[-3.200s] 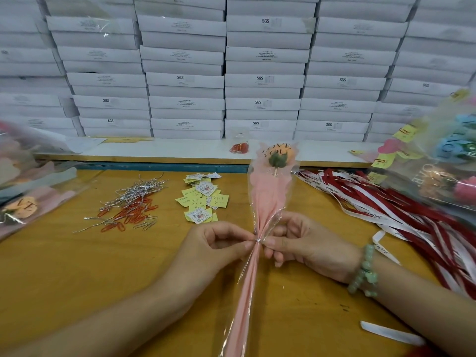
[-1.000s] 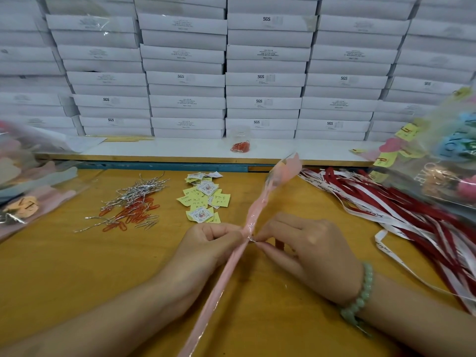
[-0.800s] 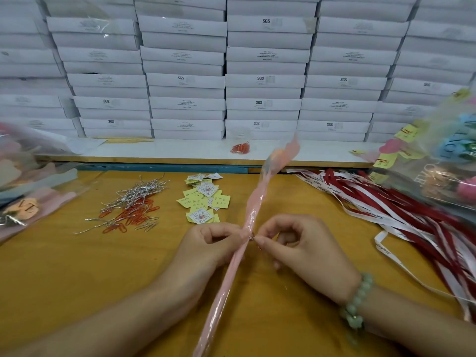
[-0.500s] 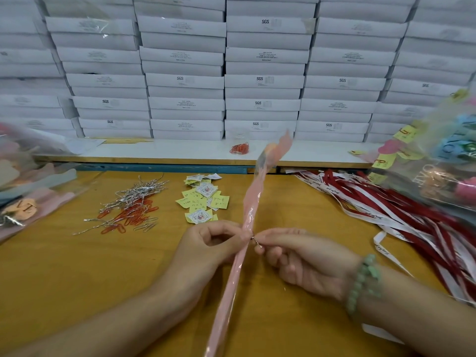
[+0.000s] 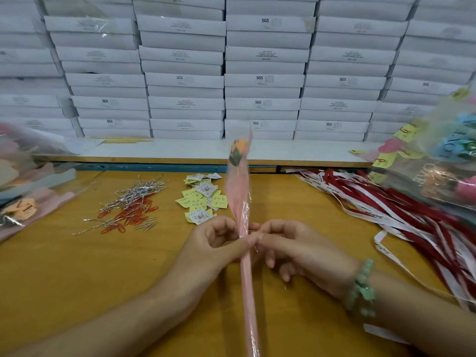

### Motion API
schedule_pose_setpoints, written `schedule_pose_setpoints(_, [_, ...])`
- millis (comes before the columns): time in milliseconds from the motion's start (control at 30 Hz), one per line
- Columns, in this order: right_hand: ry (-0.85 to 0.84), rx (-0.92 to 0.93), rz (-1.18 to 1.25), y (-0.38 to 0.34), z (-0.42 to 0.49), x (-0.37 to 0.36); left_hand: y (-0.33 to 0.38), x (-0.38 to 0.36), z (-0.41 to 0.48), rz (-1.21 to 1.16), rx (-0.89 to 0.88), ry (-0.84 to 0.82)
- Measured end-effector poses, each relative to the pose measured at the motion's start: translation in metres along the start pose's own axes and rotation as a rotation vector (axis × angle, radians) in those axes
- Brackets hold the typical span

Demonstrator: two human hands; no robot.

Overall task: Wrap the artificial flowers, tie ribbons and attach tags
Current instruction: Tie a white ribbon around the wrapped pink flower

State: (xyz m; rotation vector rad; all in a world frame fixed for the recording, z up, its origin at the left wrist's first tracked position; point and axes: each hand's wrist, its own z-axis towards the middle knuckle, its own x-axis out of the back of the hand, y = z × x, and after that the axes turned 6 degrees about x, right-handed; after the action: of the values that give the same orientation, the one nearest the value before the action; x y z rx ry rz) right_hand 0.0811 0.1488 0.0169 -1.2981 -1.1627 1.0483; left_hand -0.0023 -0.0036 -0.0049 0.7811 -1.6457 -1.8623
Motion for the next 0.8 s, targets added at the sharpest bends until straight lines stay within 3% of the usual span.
schedule_pose_setpoints(167, [0.142, 0.057, 0.060, 0.003, 0.005, 0.001, 0.000, -0.003, -0.002, 0.096, 0.014, -0.002])
schedule_pose_setpoints(367, [0.160, 0.081, 0.230, 0.005, 0.009, 0.008, -0.001, -0.008, -0.005, 0.219, 0.020, -0.149])
schedule_pose_setpoints(500, [0.165, 0.101, 0.331, 0.007, 0.012, 0.012, 0.003, -0.006, -0.003, 0.147, 0.048, -0.121])
schedule_pose_setpoints(633, [-0.004, 0.164, 0.133, 0.005, 0.006, 0.010, 0.003, -0.002, 0.001, -0.064, 0.147, -0.062])
schedule_pose_setpoints(800, [-0.017, 0.183, -0.064, 0.002, 0.002, 0.008, 0.004, 0.003, 0.004, -0.094, 0.212, -0.124])
